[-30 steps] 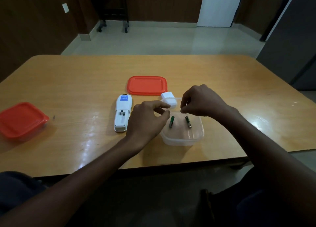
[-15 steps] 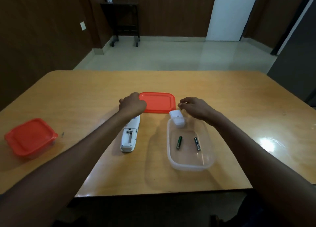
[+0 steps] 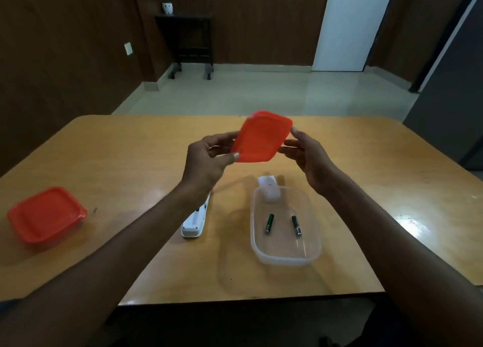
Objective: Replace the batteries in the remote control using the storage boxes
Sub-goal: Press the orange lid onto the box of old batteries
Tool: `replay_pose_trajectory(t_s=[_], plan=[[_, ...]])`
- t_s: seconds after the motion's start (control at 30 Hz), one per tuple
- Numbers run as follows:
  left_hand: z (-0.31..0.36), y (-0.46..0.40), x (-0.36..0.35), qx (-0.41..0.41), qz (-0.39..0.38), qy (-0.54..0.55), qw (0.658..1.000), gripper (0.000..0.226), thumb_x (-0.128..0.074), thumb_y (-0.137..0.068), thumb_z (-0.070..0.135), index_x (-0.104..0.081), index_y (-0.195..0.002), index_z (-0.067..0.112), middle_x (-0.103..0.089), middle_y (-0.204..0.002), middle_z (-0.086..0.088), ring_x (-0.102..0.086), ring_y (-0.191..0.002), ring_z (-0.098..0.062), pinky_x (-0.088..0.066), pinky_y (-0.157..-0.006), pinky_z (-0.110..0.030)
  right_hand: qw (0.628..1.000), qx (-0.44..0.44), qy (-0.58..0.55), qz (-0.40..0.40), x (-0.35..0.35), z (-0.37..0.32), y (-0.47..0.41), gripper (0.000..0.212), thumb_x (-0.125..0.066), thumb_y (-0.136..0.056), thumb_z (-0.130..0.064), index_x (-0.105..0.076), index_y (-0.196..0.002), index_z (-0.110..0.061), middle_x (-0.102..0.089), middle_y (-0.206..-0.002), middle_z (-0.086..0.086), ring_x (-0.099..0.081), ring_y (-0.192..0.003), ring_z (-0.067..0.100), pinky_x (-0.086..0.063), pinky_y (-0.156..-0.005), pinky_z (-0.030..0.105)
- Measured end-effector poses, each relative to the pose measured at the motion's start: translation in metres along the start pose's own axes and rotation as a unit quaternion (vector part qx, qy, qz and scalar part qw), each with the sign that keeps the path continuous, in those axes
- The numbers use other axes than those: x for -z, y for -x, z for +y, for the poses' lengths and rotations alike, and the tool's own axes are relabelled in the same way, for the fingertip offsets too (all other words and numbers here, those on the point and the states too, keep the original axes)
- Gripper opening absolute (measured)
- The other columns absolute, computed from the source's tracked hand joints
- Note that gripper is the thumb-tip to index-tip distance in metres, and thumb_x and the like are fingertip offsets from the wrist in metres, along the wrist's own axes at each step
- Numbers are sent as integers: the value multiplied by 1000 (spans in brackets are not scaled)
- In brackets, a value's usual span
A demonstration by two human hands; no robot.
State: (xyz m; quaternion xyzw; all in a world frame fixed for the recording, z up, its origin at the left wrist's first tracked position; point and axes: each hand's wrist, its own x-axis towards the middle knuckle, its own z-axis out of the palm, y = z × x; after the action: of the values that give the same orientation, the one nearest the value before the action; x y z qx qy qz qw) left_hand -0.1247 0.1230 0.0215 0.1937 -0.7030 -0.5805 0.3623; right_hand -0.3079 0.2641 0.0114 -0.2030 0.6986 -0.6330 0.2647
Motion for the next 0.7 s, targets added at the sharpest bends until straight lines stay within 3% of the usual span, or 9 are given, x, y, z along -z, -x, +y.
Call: replay_pose_trajectory(t_s=[0.1,0.17,0.23,0.33,0.5,0.7], plan=[[5,31,1,-150,-91,-132,976,40,-78,-79,-4,-76,-113,17,-67,-101,0,-67,-96,-10,-56,-92,-25,998,-19,-60,-1,5,-6,9,52,-49,-99,-53,-65,-119,-8,-73,-107,8,-68,-99,19,-49,-87,29],[5,51,2,-230,-141,-189,944,38,-80,-79,0,-78,-113,16,-67,-100,-2,-65,-94,-13,-52,-87,-19,998,-27,-46,20,8,-9,18,31,-57,-99,-35,-67,-106,-6,-66,-90,7,-64,-81,19,-51,-72,29],[2,71,2,-270,-193,-218,918,37,-81,-78,1,-79,-111,17,-67,-100,0,-63,-95,-14,-52,-84,-22,999,-24,10,21,15,-11,29,21,-60,-96,-18,-69,-106,-2,-62,-87,7,-59,-75,18,-48,-63,29],[-5,95,3,-284,-263,-235,891,35,-81,-79,5,-79,-111,20,-67,-100,4,-59,-97,-13,-52,-81,-30,995,-24,94,-16,27,-7,43,23,-63,-90,-12,-73,-107,-1,-67,-95,9,-62,-82,19,-51,-66,31],[-8,110,6,-252,-321,-219,886,32,-81,-79,13,-79,-110,23,-68,-102,7,-58,-99,-11,-51,-81,-32,980,-26,195,-34,43,9,57,18,-69,-89,-15,-78,-102,-7,-75,-99,8,-67,-88,21,-57,-70,39],[-9,107,9,-223,-349,-216,884,32,-84,-77,14,-80,-107,24,-68,-100,9,-59,-97,-8,-51,-81,-28,976,-21,209,-48,39,24,64,18,-67,-91,-7,-78,-106,-5,-73,-91,9,-66,-80,20,-56,-59,30]])
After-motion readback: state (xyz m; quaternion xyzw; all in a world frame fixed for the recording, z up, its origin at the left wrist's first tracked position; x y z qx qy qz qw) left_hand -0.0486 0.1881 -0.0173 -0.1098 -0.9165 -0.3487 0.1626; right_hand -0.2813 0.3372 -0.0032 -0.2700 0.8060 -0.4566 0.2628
